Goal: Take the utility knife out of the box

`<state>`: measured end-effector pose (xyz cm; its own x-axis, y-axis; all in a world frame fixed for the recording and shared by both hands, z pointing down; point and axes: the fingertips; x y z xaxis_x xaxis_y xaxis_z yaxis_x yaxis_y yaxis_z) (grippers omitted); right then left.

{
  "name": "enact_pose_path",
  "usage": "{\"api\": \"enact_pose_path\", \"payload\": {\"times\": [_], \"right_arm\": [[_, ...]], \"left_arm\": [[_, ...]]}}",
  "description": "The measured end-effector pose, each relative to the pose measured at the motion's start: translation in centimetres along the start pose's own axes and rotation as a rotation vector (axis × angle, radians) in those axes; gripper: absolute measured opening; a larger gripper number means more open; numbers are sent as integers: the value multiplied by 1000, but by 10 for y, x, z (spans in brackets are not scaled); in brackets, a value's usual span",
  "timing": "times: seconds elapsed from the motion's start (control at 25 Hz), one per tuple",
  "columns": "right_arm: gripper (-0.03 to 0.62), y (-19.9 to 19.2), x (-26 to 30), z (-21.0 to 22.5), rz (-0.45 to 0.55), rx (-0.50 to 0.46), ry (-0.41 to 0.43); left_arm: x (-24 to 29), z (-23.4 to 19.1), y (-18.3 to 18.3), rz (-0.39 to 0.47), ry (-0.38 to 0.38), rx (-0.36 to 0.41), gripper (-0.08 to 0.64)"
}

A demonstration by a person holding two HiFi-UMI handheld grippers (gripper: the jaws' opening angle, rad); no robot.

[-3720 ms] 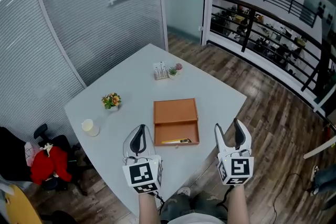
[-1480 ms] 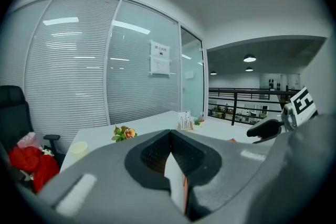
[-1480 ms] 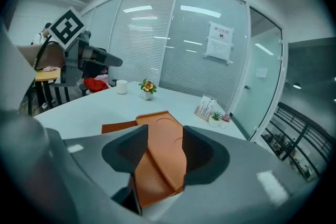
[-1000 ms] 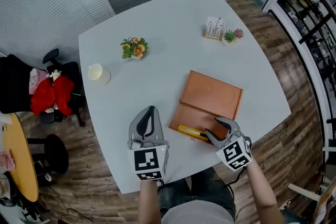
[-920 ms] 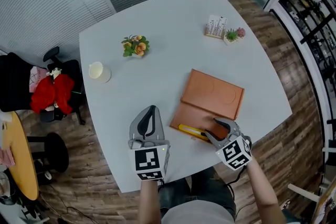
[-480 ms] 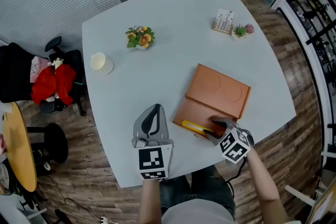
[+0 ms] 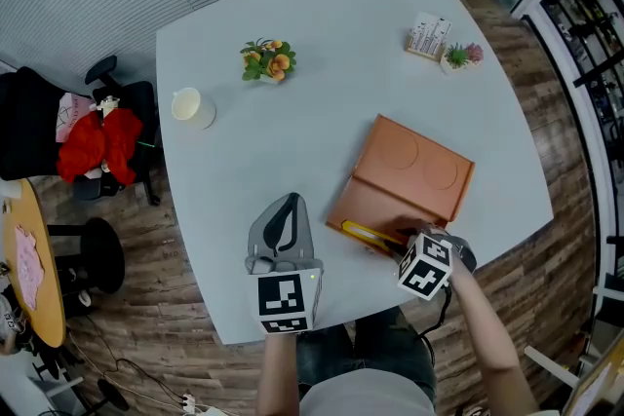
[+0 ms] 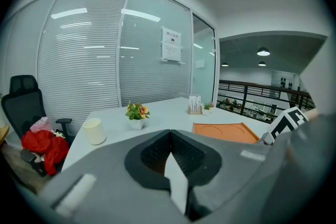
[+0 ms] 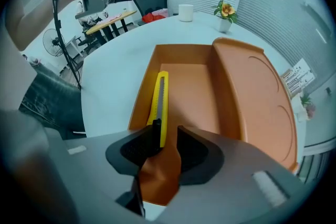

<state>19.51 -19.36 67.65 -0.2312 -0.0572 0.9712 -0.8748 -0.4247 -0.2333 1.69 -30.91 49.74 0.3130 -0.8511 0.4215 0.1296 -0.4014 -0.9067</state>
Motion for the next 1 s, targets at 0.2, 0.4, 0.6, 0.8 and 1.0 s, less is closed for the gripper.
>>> {"api": "enact_pose_path", "payload": {"times": [0.2, 0.4, 0.6, 0.8, 1.0], "right_arm": [[163, 1, 3, -2, -26, 2, 28], [152, 2, 3, -1, -32, 53, 34], [74, 1, -1, 14, -23, 103, -43], [72, -2, -2, 22, -38, 96, -79], [144, 3, -7, 19, -14, 53, -65]], "left_arm": [[-3, -5, -6, -8, 7, -9, 0], [-6, -6, -10, -13, 10, -15, 0], [-6, -5, -11, -13, 4, -17, 0], [-5, -6, -9, -9, 0, -13, 0], [-6, -3, -4, 1, -8, -4, 0]]}}
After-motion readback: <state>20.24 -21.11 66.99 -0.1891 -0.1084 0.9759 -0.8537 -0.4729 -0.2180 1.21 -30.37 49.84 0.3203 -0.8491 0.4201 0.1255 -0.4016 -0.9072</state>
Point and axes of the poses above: the fingertips, and each gripper's own axes: x forward along the fingers, z to its right, y out of its top, and after that the axes turned 1 degree about -y, right-handed
